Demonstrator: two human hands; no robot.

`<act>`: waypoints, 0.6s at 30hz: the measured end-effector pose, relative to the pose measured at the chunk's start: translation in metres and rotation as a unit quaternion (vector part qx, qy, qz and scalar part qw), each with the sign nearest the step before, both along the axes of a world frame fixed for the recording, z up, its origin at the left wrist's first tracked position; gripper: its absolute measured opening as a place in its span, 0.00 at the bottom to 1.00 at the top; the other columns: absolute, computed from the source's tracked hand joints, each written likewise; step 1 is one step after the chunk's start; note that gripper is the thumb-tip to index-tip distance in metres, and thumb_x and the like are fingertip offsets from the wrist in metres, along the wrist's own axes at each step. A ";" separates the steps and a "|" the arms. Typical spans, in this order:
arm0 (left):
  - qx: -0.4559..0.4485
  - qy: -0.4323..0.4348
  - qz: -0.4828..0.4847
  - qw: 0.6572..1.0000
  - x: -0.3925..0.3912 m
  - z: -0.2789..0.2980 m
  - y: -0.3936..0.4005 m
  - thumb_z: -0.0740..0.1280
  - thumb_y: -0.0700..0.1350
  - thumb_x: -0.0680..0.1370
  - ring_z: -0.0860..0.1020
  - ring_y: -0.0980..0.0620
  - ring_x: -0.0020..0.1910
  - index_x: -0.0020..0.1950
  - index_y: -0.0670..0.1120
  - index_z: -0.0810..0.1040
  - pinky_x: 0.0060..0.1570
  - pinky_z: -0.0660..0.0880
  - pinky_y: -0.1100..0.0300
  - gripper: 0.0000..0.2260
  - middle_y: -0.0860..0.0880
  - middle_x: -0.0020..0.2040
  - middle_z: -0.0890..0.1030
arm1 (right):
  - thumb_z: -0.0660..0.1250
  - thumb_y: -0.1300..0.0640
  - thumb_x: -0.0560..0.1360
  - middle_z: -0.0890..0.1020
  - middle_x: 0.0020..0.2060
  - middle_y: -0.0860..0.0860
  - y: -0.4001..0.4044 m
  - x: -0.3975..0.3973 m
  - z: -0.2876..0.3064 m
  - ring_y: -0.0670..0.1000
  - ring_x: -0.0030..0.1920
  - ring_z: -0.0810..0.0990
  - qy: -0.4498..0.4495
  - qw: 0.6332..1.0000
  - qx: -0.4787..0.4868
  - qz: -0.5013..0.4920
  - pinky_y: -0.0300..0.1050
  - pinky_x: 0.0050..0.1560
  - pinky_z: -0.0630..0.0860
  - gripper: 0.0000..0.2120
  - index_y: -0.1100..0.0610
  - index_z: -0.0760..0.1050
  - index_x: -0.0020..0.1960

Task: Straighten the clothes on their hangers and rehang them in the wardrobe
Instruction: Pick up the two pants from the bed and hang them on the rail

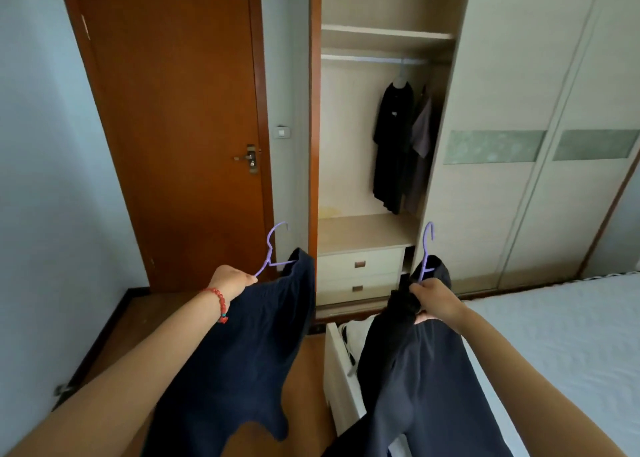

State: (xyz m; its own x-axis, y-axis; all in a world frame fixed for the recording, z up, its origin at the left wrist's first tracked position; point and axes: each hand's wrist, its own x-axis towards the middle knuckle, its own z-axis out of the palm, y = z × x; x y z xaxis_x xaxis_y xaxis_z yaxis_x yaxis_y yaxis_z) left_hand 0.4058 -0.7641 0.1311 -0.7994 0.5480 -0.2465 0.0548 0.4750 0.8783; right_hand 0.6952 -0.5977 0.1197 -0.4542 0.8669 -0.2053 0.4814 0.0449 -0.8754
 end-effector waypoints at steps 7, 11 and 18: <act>0.048 -0.089 0.018 0.995 -0.052 0.013 0.078 0.67 0.37 0.74 0.74 0.38 0.58 0.56 0.33 0.77 0.56 0.71 0.50 0.12 0.37 0.60 0.77 | 0.54 0.63 0.79 0.73 0.28 0.56 0.081 -0.095 0.032 0.50 0.26 0.80 0.012 0.994 0.025 0.109 0.44 0.35 0.81 0.17 0.62 0.69 0.33; 0.099 -0.111 0.028 0.988 -0.081 0.025 0.129 0.69 0.38 0.73 0.75 0.39 0.56 0.56 0.34 0.77 0.58 0.73 0.48 0.13 0.37 0.59 0.77 | 0.55 0.62 0.79 0.75 0.28 0.54 0.129 -0.143 0.055 0.47 0.25 0.79 0.009 0.988 0.048 0.144 0.39 0.30 0.79 0.16 0.62 0.70 0.33; 0.135 -0.126 -0.011 0.983 -0.128 0.035 0.231 0.67 0.41 0.74 0.73 0.45 0.47 0.55 0.36 0.77 0.49 0.70 0.53 0.12 0.44 0.47 0.75 | 0.56 0.62 0.79 0.68 0.24 0.53 0.214 -0.219 0.059 0.49 0.23 0.71 -0.047 0.984 0.140 0.097 0.38 0.26 0.67 0.18 0.59 0.64 0.29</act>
